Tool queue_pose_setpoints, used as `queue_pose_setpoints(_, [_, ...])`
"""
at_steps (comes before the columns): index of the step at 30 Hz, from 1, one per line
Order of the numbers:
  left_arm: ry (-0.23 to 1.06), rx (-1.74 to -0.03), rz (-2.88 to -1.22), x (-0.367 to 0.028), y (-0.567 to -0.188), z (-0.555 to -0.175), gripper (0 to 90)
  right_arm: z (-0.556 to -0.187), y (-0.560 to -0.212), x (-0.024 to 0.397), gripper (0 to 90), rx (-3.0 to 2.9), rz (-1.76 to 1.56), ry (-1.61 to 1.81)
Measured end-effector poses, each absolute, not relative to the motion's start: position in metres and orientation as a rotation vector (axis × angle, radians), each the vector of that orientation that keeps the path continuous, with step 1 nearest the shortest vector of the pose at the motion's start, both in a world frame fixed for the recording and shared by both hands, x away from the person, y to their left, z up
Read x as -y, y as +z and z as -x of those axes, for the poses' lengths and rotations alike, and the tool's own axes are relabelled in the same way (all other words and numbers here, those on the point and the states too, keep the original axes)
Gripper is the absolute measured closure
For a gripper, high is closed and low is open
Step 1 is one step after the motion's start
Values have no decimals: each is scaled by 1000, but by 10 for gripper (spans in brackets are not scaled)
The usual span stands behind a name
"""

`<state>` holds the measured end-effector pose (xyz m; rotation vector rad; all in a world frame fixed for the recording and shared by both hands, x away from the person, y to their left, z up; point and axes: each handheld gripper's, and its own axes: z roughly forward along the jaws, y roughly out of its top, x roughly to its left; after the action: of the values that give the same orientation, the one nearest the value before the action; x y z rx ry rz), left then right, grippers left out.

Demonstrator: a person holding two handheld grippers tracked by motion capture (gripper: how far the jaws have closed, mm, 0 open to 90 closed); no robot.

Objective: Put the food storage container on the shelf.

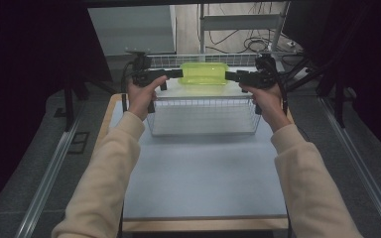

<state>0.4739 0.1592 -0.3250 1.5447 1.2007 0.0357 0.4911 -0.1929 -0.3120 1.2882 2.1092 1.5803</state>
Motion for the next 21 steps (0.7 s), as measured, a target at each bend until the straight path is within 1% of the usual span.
queue_pose_setpoints(2, [39, -1194, -1544, -159, -324, -470, 252, -487, -312, 194, 399, -2118, -1278, 1588])
queue_pose_setpoints(5, [85, -1190, -1555, -160, -324, -456, 250, -473, -314, 197, 383, -2135, -1248, 1602])
queue_pose_setpoints(7, [86, -1177, -1556, -161, -326, -442, 250, -466, -315, 197, 376, -2148, -1226, 1608])
queue_pose_setpoints(8, [86, -1177, -1556, -161, -326, -442, 250, -466, -315, 197, 376, -2148, -1226, 1608])
queue_pose_setpoints(10, [98, -1165, -1568, -161, -328, -432, 251, -454, -318, 198, 361, -2160, -1183, 1627])
queue_pose_setpoints(12, [81, -1146, -1579, -160, -332, -422, 250, -444, -319, 199, 351, -2170, -1155, 1647])
queue_pose_setpoints(13, [86, -1135, -1601, -159, -337, -411, 250, -438, -321, 199, 346, -2177, -1136, 1648])
queue_pose_setpoints(14, [86, -1135, -1601, -159, -337, -411, 251, -438, -321, 199, 346, -2177, -1136, 1648])
queue_pose_setpoints(16, [109, -1116, -1630, -157, -346, -395, 252, -422, -326, 200, 334, -2195, -1096, 1650])
queue_pose_setpoints(21, [113, -1089, -1655, -152, -361, -375, 253, -404, -337, 204, 334, -2218, -1053, 1652])
